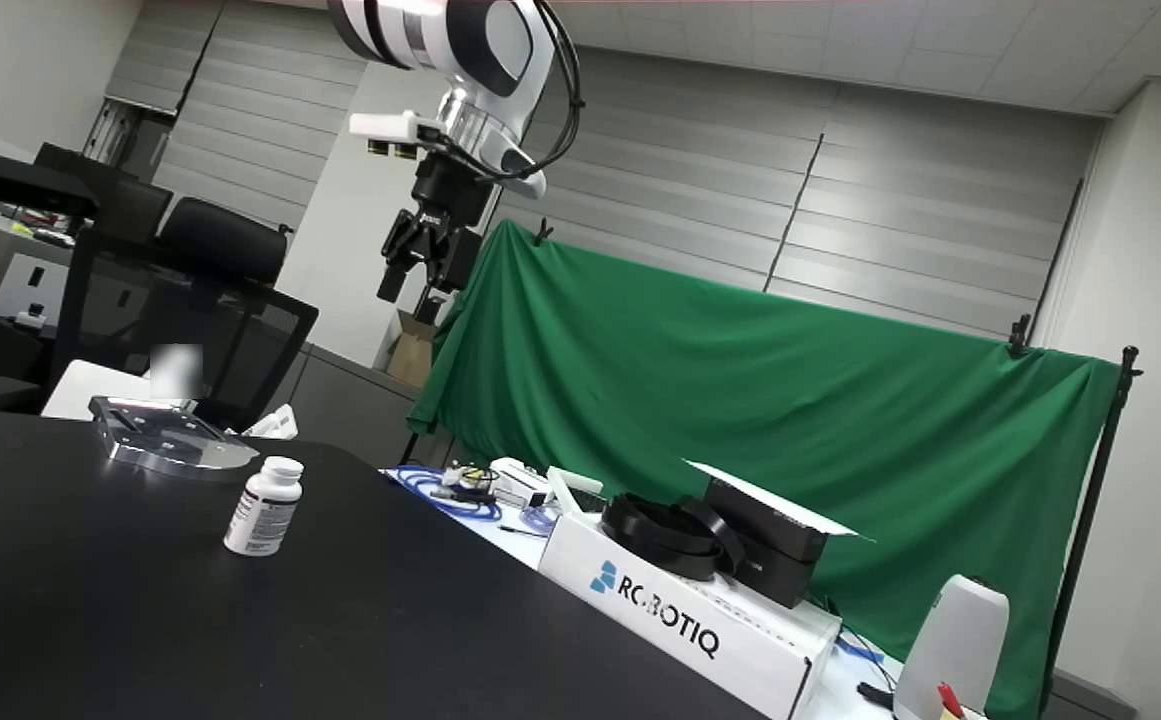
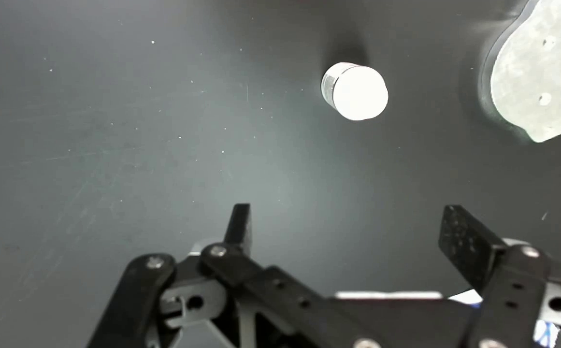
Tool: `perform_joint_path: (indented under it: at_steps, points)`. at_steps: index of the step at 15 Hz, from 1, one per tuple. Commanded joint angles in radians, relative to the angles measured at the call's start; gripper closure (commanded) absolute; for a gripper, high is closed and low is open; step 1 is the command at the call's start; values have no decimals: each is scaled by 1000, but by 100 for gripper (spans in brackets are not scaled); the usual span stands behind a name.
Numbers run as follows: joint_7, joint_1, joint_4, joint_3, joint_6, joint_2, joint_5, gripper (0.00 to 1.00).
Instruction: Pick the bottle and put it on the metal object
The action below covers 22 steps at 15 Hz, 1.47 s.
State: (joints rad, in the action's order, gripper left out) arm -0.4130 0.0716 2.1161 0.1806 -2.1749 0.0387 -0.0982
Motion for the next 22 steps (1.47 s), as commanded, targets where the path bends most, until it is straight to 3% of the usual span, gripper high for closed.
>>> perform_joint_path:
  at_steps: [1, 4, 9, 15, 22]
  points:
    - [-1, 18, -2, -18, 4, 0, 1, 0]
    - [-105, 28, -6, -5, -40, -32, 80, 0]
    - [-254, 71, 19, -4, -157, -102, 90, 0]
    - [-454, 141, 56, -16, -206, -185, 146, 0]
    - [-422, 174, 91, -16, -408, -262, 101, 0]
